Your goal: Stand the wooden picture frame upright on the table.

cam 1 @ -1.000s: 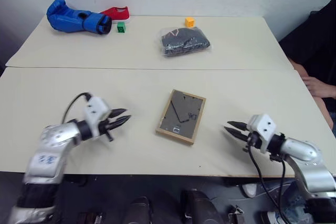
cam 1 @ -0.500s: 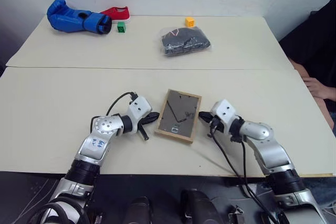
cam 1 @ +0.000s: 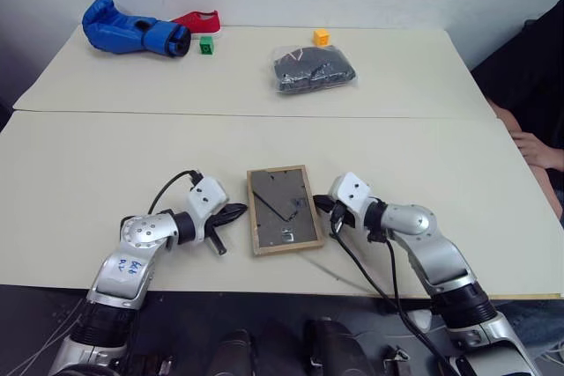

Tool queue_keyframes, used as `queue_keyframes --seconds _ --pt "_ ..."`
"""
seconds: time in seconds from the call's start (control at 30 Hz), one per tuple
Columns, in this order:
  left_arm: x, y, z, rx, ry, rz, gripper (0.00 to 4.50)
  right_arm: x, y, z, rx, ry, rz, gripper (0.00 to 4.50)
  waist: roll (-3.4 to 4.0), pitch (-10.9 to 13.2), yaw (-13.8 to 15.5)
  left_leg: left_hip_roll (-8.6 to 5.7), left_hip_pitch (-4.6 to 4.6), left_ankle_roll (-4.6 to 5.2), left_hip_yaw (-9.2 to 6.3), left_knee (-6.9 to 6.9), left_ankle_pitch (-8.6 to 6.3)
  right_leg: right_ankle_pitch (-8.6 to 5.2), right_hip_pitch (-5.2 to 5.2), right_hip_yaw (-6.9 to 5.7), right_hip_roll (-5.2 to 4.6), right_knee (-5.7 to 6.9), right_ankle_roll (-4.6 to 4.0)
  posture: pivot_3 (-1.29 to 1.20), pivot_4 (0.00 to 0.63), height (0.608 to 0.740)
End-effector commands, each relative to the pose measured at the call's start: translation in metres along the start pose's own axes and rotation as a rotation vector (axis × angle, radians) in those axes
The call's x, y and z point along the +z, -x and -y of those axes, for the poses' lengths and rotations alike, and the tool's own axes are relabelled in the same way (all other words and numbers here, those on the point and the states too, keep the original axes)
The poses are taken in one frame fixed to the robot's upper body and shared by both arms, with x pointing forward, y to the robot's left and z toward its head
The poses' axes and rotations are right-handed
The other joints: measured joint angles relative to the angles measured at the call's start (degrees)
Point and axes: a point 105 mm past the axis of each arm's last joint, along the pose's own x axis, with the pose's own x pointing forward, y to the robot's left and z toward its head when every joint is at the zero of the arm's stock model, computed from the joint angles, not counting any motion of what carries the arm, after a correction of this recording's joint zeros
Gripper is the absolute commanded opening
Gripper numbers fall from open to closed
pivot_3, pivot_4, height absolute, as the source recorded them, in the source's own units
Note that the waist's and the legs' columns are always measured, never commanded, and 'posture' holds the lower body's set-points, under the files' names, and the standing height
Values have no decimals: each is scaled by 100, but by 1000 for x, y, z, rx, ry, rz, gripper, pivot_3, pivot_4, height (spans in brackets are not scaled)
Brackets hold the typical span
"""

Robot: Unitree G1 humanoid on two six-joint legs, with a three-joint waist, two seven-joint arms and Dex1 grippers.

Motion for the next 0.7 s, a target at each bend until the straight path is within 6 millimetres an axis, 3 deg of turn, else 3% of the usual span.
queue_keyframes --seconds 0.03,0.13,0.23,0.37,0.53,0.7 --pt "-10 14 -3 -7 63 -58 12 9 17 7 -15 14 23 0 0 0 -6 0 1 0 0 -1 0 0 1 0 0 0 0 0 150 740" --pt "-10 35 4 -102 308 -87 618 13 34 1 65 47 27 0 0 0 -50 2 2 -1 1 -9 1 0 -2 3 3 2 0 0 150 740" --pt "-5 54 12 -203 570 -135 1524 10 50 -10 178 98 1 0 0 0 -44 5 8 -2 0 -21 1 -2 -1 3 8 1 -3 0 150 740" --pt "-3 67 12 -262 905 -246 2806 4 54 -11 212 127 -36 0 -1 0 -14 0 9 2 -4 -13 1 -2 5 1 6 1 -3 0 150 740" --pt "-2 56 12 -344 1063 -282 4268 1 45 -12 214 138 -38 0 -2 -1 -9 -2 8 -3 -7 -14 3 -2 5 0 5 -1 -3 0 150 740" --pt "4 23 19 -382 1118 -310 4424 0 32 -12 213 160 -52 0 0 -2 80 -10 5 -4 -11 15 4 -2 6 -2 -8 -1 -2 0 150 740"
